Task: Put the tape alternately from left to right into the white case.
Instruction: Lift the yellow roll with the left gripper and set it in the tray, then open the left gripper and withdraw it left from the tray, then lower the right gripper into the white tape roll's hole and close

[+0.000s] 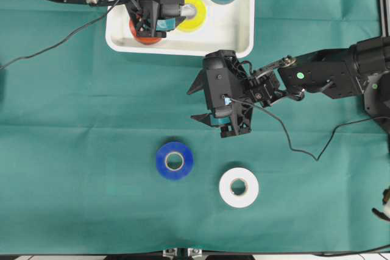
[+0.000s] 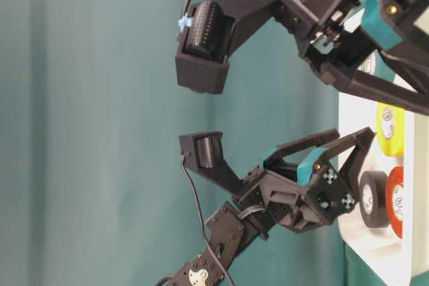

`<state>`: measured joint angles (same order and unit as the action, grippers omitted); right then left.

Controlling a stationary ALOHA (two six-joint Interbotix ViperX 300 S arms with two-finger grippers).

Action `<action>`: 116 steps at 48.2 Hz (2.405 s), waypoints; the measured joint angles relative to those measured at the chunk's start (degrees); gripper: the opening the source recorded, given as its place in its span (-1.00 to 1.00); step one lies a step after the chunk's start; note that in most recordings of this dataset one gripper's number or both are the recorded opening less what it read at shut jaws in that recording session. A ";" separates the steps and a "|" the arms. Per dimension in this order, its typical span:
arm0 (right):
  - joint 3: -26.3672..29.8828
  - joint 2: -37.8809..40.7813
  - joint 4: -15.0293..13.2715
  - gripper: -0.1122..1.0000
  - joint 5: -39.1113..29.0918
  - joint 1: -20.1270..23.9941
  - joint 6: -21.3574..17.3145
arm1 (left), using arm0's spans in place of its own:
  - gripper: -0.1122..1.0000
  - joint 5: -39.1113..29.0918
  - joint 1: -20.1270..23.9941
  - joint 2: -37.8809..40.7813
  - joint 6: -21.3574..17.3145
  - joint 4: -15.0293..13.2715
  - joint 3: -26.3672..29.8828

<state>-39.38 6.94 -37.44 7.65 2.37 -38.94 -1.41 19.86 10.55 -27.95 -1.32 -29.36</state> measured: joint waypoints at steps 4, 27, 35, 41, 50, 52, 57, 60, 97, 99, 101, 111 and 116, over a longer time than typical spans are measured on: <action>0.00 0.00 0.00 0.46 0.00 0.00 0.00 | 0.29 0.09 0.00 -0.26 0.09 0.00 -0.44; 0.00 0.00 0.00 0.46 0.09 0.00 0.00 | 0.28 0.09 -5.27 -4.48 0.35 0.00 -5.10; 0.00 0.00 0.00 0.46 0.00 0.00 0.00 | 0.28 0.00 -8.79 -6.86 1.23 -0.09 -7.38; -0.09 0.00 0.09 0.46 0.00 0.00 0.00 | 0.28 0.00 -10.63 -8.26 2.90 0.00 -9.23; 0.00 0.00 0.09 0.46 0.00 0.00 0.00 | 0.28 0.00 -13.18 -9.76 6.42 0.00 -11.51; 0.00 0.00 0.09 0.46 0.00 0.00 -0.09 | 0.28 0.00 -13.62 -10.02 7.03 -0.09 -11.87; 0.00 0.09 0.09 0.46 0.00 0.00 -0.09 | 0.28 0.00 -14.77 -10.55 8.79 0.00 -12.74; 0.00 0.09 0.09 0.46 0.00 0.00 -0.09 | 0.28 0.00 -15.56 -10.72 9.67 -0.09 -13.27; 0.00 0.00 0.53 0.46 0.00 0.00 -0.09 | 0.28 0.09 -19.34 -12.83 16.35 -0.09 -17.67; 0.00 0.00 0.53 0.46 0.00 0.09 0.00 | 0.28 0.09 -19.34 -12.83 16.35 -0.09 -17.75; 0.00 0.00 0.53 0.46 0.00 0.09 -0.09 | 0.28 0.00 -19.34 -12.92 16.35 -0.09 -17.75; 0.00 0.00 0.62 0.46 0.00 0.88 -0.09 | 0.28 0.09 -19.34 -12.92 16.35 -0.09 -17.75; 0.00 0.09 0.70 0.46 -0.09 1.58 -0.09 | 0.27 0.09 -19.34 -12.92 16.35 -0.09 -17.67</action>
<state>-39.38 7.03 -36.74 7.56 3.96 -39.02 -1.32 0.53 -2.37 -11.60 -1.41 -47.02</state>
